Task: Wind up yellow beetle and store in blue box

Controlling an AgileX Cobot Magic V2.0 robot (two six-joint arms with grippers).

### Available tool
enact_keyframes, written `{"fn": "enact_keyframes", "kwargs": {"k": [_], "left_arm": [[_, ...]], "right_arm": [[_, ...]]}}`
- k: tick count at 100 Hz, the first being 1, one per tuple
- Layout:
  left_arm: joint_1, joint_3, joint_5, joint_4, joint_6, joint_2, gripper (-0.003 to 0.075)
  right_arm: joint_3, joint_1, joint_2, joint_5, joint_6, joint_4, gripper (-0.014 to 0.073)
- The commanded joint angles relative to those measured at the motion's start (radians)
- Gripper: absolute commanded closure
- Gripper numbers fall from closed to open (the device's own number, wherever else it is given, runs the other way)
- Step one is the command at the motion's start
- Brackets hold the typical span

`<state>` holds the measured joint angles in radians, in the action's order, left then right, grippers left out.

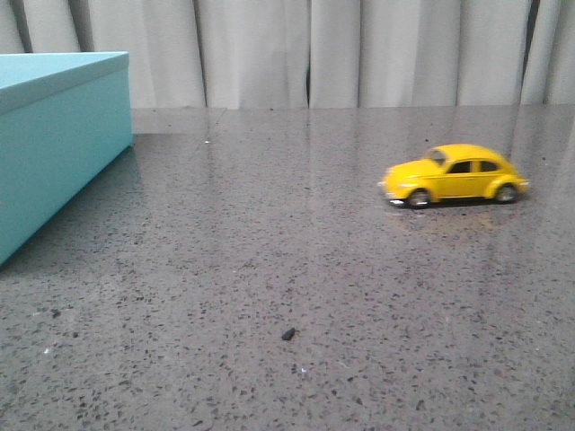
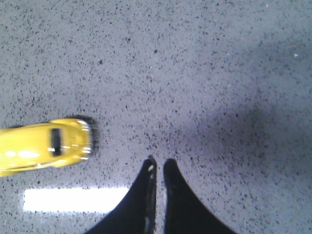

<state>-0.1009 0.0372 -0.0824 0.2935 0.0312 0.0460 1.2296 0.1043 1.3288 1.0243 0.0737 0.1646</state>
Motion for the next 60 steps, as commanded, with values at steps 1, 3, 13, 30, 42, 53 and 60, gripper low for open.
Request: {"fn": "enact_keyframes", "kwargs": {"k": [1,3,13,30,42,53,60], "left_arm": [[0.002,0.028,0.091,0.010,0.001,0.010,0.0740],[0.002,0.032,0.095,0.010,0.001,0.010,0.0740],[0.002,0.064,0.088,0.010,0.001,0.010,0.0740],[0.002,0.190,-0.013,0.010,0.001,0.010,0.0740],[0.002,0.286,-0.067,0.005,0.001,0.015,0.0740],[0.002,0.347,-0.093,-0.004,0.001,0.040,0.0740],[0.002,0.382,-0.109,-0.004,0.001,0.073,0.0740]], "right_arm": [[0.026,-0.004,-0.040,-0.020,0.015,0.012,0.0643],[0.026,-0.005,-0.043,-0.023,0.017,0.012,0.0643],[0.026,-0.028,-0.057,-0.028,0.024,0.016,0.0643],[0.026,-0.064,-0.094,-0.057,0.025,0.016,0.0643],[0.026,-0.071,-0.127,-0.086,0.057,0.039,0.0643],[0.024,-0.071,-0.161,-0.113,0.077,0.049,0.0643],[0.006,-0.071,-0.192,-0.149,0.085,0.049,0.0643]]}}
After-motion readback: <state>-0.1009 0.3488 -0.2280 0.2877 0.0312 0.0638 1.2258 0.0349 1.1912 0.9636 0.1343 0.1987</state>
